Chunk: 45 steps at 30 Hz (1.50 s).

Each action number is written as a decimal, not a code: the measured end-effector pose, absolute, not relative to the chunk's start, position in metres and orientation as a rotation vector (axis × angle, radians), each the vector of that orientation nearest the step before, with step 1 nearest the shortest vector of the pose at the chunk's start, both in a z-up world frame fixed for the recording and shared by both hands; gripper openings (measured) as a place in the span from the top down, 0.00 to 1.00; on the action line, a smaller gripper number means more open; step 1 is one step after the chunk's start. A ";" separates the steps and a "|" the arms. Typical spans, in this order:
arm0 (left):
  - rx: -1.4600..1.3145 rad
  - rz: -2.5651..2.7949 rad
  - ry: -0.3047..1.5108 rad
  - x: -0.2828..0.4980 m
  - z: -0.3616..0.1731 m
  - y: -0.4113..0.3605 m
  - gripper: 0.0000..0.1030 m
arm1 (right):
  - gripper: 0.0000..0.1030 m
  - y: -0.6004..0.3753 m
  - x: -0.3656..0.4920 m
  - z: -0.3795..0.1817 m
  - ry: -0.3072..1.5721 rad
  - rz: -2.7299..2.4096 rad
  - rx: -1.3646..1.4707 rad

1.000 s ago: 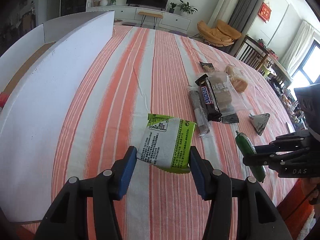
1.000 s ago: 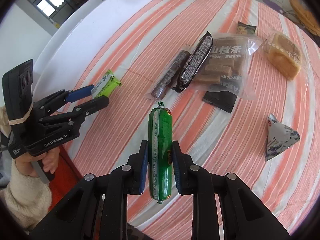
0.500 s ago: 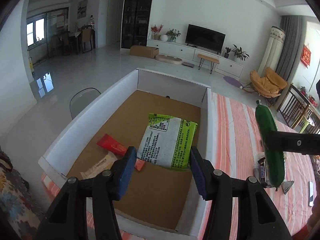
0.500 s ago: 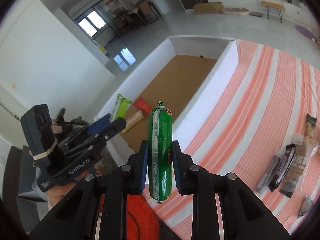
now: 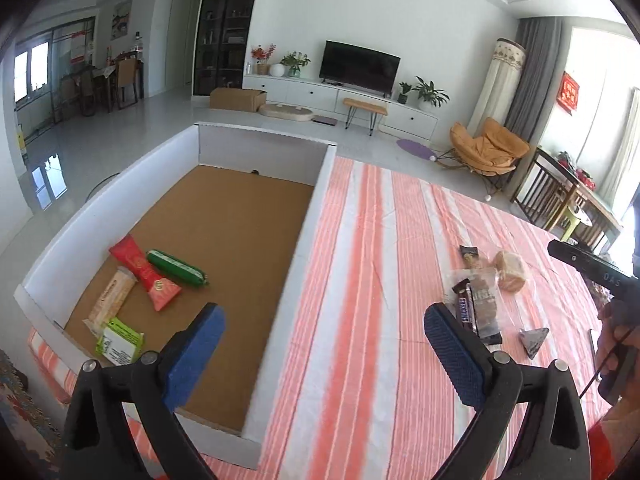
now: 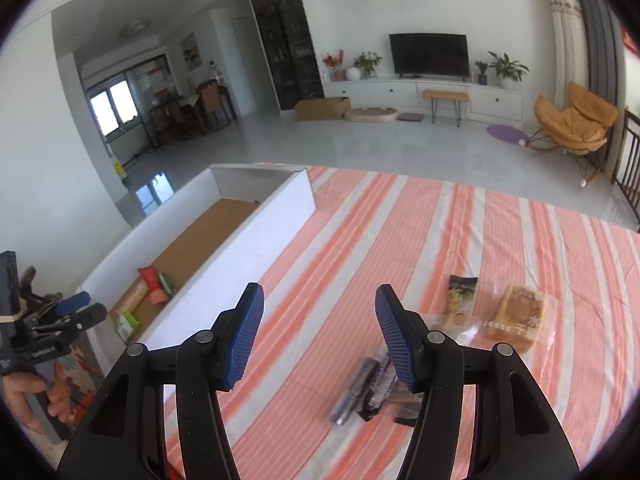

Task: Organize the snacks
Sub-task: 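Return both tools to the table above the Snickers bars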

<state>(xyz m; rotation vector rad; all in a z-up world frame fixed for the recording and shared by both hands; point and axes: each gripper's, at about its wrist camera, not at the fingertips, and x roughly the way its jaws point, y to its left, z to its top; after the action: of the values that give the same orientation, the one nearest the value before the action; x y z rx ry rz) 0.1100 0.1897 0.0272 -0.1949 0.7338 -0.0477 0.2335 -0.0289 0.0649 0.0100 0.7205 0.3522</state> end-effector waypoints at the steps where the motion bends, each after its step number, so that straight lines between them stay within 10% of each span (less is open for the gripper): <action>1: -0.177 -0.089 0.755 0.115 0.021 0.170 0.02 | 0.40 -0.052 0.233 0.058 0.732 0.297 0.000; 14: -0.012 -0.218 0.997 0.143 -0.102 0.002 0.02 | 0.38 -0.184 0.142 -0.063 0.862 0.070 -0.036; 45: 0.068 -0.142 0.928 0.152 -0.109 -0.001 0.00 | 0.14 -0.187 0.168 -0.087 0.901 0.061 -0.020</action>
<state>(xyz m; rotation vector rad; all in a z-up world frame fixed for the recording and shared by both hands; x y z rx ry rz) 0.1522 -0.0014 -0.1089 0.0680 0.9278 -0.1422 0.1682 -0.1866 -0.0868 -0.0205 0.9009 0.0613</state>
